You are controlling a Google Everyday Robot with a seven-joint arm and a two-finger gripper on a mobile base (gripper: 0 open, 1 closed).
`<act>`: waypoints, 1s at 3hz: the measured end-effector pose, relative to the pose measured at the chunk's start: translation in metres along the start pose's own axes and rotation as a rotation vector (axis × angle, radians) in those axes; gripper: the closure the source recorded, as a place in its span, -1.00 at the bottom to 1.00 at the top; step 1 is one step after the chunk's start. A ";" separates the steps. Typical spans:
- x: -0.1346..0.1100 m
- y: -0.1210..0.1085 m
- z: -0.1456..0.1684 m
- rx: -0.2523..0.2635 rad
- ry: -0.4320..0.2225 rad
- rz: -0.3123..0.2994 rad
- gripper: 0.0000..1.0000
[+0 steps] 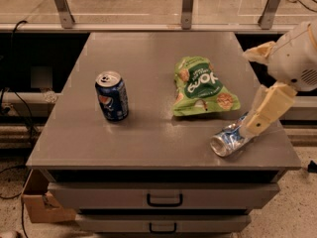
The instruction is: Knock pepsi can over
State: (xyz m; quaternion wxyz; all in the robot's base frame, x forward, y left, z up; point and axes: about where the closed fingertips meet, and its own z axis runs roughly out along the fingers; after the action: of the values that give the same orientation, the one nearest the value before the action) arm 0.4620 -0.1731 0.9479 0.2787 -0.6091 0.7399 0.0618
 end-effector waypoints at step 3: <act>-0.083 0.017 0.029 -0.039 -0.351 -0.108 -1.00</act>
Offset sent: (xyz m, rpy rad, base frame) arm 0.0098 0.0476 -0.0048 0.1694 -0.0739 0.1265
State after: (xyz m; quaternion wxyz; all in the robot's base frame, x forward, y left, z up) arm 0.4648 -0.0840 0.9600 0.3945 -0.6330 0.6449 0.1666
